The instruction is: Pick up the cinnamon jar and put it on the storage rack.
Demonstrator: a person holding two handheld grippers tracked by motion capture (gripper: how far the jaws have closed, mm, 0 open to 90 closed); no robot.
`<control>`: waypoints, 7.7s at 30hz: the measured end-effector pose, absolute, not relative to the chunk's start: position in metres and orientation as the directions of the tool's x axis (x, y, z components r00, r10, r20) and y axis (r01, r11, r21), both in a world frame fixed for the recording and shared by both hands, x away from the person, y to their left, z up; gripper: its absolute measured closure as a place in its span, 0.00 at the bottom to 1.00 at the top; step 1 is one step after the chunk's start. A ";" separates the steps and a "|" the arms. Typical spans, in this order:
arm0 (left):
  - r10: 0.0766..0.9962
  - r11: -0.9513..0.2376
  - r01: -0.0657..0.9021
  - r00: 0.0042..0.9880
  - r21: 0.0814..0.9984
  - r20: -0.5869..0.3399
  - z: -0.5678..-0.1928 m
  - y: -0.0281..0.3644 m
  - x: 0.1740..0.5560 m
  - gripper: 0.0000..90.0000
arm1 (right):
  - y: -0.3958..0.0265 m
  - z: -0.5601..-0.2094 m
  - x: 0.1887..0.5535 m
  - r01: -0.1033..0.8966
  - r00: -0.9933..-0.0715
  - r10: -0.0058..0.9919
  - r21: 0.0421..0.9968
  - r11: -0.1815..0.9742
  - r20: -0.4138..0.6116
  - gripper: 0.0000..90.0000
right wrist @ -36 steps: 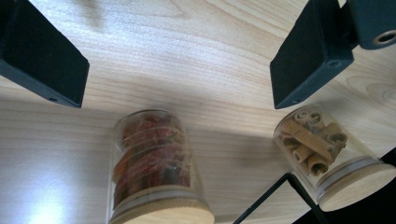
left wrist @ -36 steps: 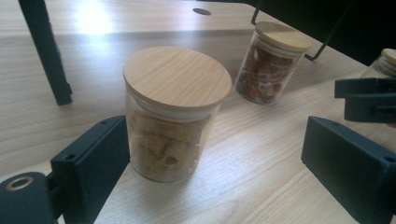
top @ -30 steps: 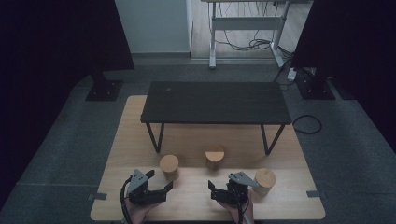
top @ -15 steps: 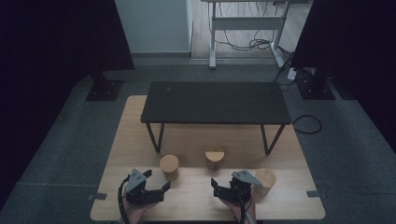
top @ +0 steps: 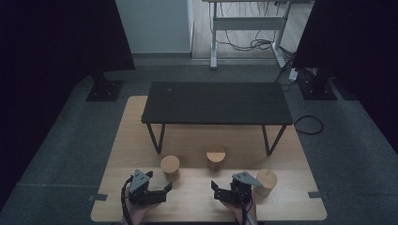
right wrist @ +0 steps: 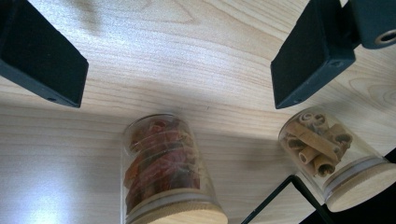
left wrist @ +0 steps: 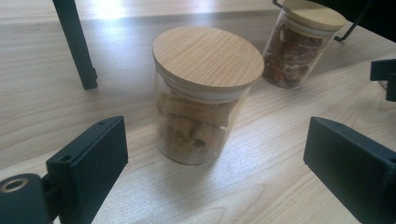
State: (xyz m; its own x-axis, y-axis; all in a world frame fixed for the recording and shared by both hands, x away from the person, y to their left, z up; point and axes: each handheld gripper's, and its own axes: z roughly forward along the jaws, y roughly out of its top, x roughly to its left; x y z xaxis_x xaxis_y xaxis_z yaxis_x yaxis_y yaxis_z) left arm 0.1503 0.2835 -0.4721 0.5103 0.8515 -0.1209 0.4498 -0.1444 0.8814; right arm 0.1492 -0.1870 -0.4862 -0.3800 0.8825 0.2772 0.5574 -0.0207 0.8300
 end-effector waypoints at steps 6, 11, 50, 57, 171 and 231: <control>0.853 -0.156 0.452 0.510 0.878 -0.111 -0.477 0.278 0.157 0.06 | -0.188 -0.486 0.151 0.560 -0.387 0.880 0.829 -0.015 0.277 0.04; 0.851 -0.179 0.447 0.518 0.876 -0.091 -0.479 0.271 0.165 0.06 | -0.189 -0.487 0.152 0.559 -0.394 0.877 0.829 -0.010 0.276 0.04; 0.837 -0.271 0.444 0.547 0.854 -0.019 -0.480 0.246 0.206 0.08 | -0.191 -0.489 0.156 0.552 -0.446 0.859 0.833 0.041 0.253 0.05; 0.842 -0.271 0.456 0.539 0.848 -0.021 -0.483 0.243 0.210 0.17 | -0.190 -0.488 0.156 0.556 -0.442 0.862 0.830 0.046 0.248 0.05; 0.789 -0.228 0.328 0.614 0.917 -0.023 -0.422 0.267 0.176 0.28 | -0.192 -0.487 0.154 0.555 -0.400 0.887 0.831 0.033 0.232 0.06; 0.792 -0.186 0.325 0.608 0.927 -0.054 -0.390 0.269 0.187 0.28 | -0.189 -0.486 0.156 0.567 -0.409 0.887 0.821 0.063 0.215 0.06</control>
